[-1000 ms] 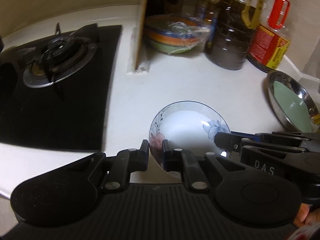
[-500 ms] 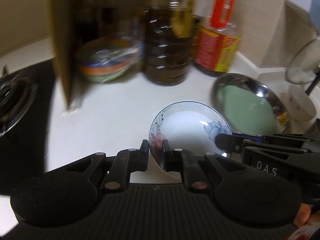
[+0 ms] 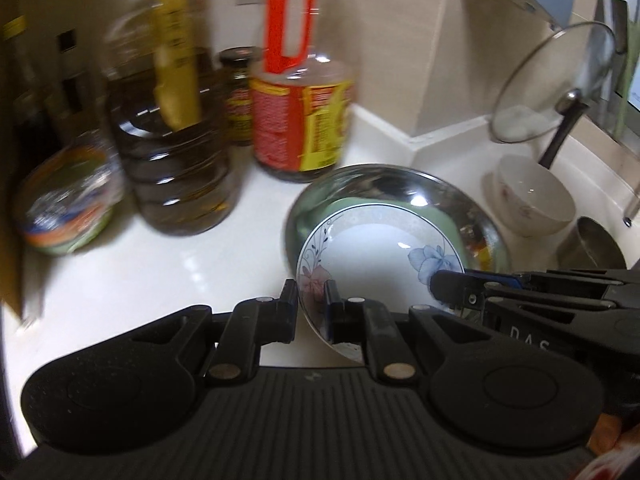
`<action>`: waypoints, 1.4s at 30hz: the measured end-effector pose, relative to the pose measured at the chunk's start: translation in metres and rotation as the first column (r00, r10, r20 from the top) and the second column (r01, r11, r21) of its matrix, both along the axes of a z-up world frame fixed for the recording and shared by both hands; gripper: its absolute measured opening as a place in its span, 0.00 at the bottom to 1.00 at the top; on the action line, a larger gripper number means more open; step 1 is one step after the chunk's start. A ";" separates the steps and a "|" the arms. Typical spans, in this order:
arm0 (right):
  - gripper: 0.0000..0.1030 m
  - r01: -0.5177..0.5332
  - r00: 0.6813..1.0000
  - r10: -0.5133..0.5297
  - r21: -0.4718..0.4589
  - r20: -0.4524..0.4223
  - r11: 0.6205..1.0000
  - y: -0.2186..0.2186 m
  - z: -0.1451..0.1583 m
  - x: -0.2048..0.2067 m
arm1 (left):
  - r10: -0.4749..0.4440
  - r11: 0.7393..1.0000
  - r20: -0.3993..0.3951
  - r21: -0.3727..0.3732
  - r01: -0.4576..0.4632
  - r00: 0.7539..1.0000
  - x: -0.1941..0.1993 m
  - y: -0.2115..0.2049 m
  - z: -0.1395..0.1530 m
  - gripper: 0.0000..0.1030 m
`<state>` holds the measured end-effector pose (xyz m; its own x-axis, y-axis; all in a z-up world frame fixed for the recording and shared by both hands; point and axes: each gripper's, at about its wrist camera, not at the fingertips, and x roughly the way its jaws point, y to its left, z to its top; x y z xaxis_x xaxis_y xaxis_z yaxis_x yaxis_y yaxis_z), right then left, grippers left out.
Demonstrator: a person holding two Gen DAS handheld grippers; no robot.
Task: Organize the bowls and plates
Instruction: 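Lift the floral plate and lower it onto the green tray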
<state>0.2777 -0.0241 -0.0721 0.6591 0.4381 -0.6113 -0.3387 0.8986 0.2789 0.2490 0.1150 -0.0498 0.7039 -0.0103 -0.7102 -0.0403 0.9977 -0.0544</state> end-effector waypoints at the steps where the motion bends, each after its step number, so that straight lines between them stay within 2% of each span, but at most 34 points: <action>1: 0.08 0.013 1.000 -0.013 0.000 0.000 1.000 -0.004 0.000 0.002 | -0.012 1.000 0.000 0.002 0.012 1.000 0.004 -0.003 0.000 0.11; 9: 0.08 0.091 0.996 -0.091 -0.013 -0.025 0.996 -0.022 -0.010 0.023 | -0.077 0.997 -0.022 0.001 0.077 0.997 0.038 -0.020 -0.011 0.11; 17: 0.08 0.119 0.990 -0.121 -0.030 -0.075 0.992 -0.027 -0.027 0.046 | -0.096 0.995 -0.074 -0.008 0.095 0.993 0.064 -0.022 -0.030 0.11; 32: 0.08 0.143 0.980 -0.145 -0.031 -0.137 0.989 -0.028 -0.039 0.065 | -0.106 0.994 -0.118 -0.023 0.104 0.987 0.083 -0.020 -0.047 0.11; 42: 0.10 0.180 0.979 -0.181 -0.023 -0.091 0.983 -0.029 -0.037 0.064 | -0.122 0.992 -0.096 -0.019 0.121 0.988 0.084 -0.017 -0.043 0.12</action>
